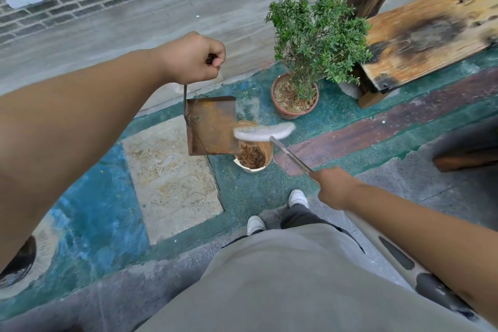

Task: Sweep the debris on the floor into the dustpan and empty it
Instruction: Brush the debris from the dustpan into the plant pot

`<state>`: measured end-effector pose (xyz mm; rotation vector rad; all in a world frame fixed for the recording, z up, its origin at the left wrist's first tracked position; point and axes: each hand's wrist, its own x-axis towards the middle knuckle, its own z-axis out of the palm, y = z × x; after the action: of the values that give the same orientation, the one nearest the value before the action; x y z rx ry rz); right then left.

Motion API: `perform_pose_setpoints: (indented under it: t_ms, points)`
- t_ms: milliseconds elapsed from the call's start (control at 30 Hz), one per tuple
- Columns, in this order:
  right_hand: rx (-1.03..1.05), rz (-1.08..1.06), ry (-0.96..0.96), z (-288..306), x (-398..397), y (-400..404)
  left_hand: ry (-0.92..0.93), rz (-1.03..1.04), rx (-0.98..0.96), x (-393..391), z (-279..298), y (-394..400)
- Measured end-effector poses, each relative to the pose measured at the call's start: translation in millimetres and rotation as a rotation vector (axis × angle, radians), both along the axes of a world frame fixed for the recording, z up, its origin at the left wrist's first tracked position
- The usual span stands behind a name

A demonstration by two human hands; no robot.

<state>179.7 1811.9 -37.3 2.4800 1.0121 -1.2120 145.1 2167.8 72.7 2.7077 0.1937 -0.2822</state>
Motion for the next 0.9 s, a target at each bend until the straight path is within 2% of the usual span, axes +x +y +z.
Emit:
perform_pose_setpoints:
  t_ms: [200,333,533,900]
  points:
    - [0.15,0.004,0.007,4.7,-13.7,74.2,0.017,-0.017,-0.03,6.4,1.4,-10.3]
    - [0.078,0.158,-0.056,2.4,-27.6,92.2,-0.007,-0.046,-0.041,12.3,0.1,-16.0]
    - [-0.036,0.247,-0.099,-2.4,-26.0,50.3,-0.013,0.004,-0.053,20.3,-3.3,-13.0]
    - [-0.21,0.168,-0.117,-17.5,-11.2,-10.1,0.008,0.064,-0.03,8.6,-8.7,5.1]
